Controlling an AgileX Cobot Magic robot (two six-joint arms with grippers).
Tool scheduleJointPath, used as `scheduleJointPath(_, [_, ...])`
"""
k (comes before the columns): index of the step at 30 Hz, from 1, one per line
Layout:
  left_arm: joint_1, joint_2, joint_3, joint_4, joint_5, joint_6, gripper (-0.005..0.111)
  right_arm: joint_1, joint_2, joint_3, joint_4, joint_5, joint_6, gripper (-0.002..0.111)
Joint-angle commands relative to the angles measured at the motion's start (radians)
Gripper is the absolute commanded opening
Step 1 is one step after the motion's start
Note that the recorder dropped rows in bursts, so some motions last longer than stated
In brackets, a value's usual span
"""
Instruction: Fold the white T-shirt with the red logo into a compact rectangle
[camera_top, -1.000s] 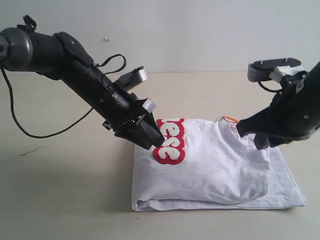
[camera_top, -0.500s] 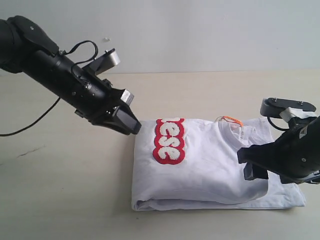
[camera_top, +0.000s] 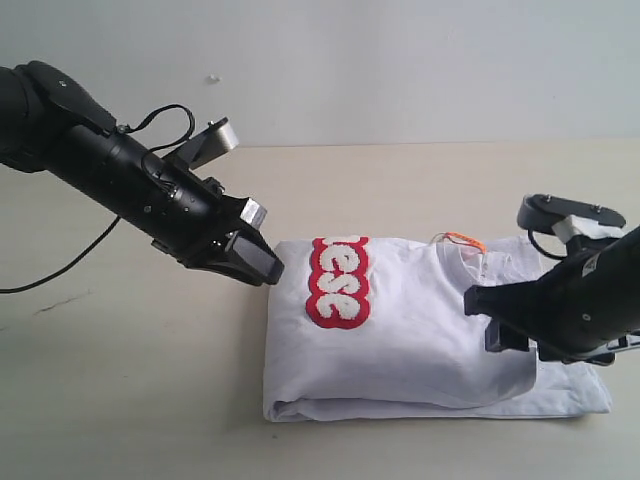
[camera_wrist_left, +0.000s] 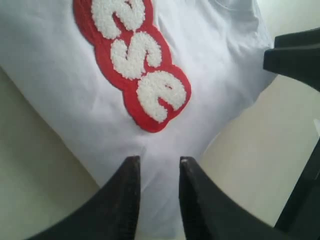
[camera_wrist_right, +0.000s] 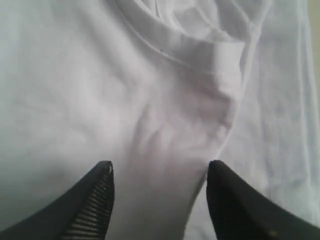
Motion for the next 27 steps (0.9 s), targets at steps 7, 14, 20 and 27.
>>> scheduleJointPath(7, [-0.002,-0.006,0.005,-0.019,0.002,0.030,0.028,-0.006,0.128,0.003,-0.199,0.007,0.052,0.029])
scheduleJointPath(14, [-0.021,-0.006,0.005,-0.020,-0.005,0.036,0.028,-0.006,0.129,0.003,-0.486,0.054,0.349,0.000])
scheduleJointPath(20, [-0.028,-0.006,0.005,-0.021,-0.015,0.041,0.028,-0.006,0.054,0.003,-0.486,0.046,0.347,0.000])
scheduleJointPath(27, [-0.028,-0.006,0.005,-0.021,-0.013,0.041,0.028,-0.006,-0.095,0.003,-0.508,0.003,0.356,0.000])
